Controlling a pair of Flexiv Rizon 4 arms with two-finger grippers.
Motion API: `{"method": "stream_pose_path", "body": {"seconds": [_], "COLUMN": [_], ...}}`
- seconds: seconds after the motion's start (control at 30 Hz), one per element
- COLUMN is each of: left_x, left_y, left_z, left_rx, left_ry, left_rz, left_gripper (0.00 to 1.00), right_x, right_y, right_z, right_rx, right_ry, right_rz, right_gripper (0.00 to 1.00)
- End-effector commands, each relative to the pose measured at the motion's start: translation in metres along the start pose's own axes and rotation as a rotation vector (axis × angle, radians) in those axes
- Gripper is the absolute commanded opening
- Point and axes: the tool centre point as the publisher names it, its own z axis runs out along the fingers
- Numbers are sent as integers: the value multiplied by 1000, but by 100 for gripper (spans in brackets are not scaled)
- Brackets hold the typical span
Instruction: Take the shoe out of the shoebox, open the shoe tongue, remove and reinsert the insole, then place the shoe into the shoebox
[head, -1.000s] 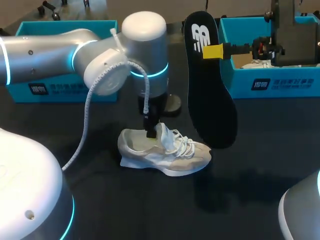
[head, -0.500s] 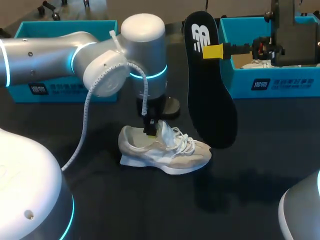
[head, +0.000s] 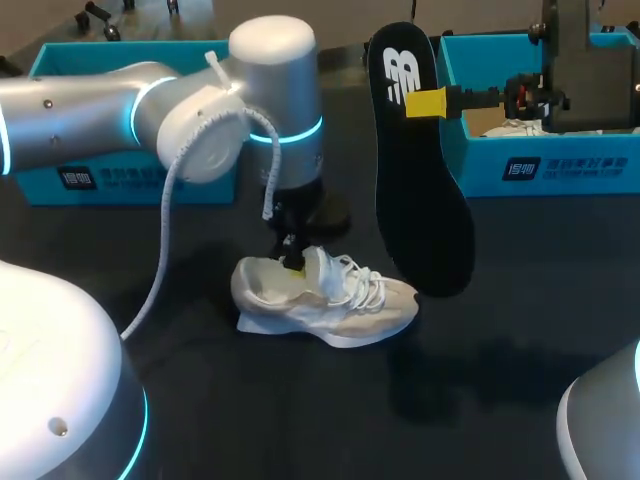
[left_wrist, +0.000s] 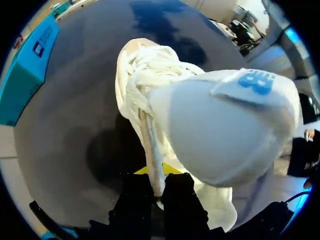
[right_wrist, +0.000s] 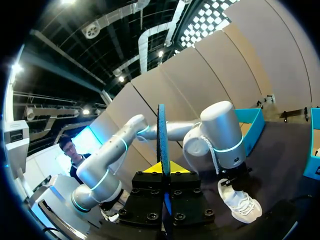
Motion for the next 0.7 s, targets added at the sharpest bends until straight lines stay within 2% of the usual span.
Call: {"method": "stream_pose_path", "body": {"seconds": [0.03,0.37,0.47,0.53,0.57,0.7], "left_x": [-8,-15,-9,-6,-5,-5], "left_y": [4,2,-3,-4,-5,-5], "left_z": [-13,-26,-34,-38,-40,-40], "left_rx": [28,57,67,60,37,37], "left_ry": [104,204,237,223,186,186], "left_rz": [142,328,488,573,582,582], "left_gripper": [0,0,0,0,0,0], "right_x": [-1,-1,-1,-1,-1,-1], "right_y": [3,3,3,3,3,3], "right_z": [4,4,4,4,4,4], "right_rx": [4,4,4,4,4,4], "right_ry": [-1,-1,-1,-1,-1,-1], "right_rz": [2,2,2,2,2,2], "right_gripper": [0,0,0,0,0,0]}}
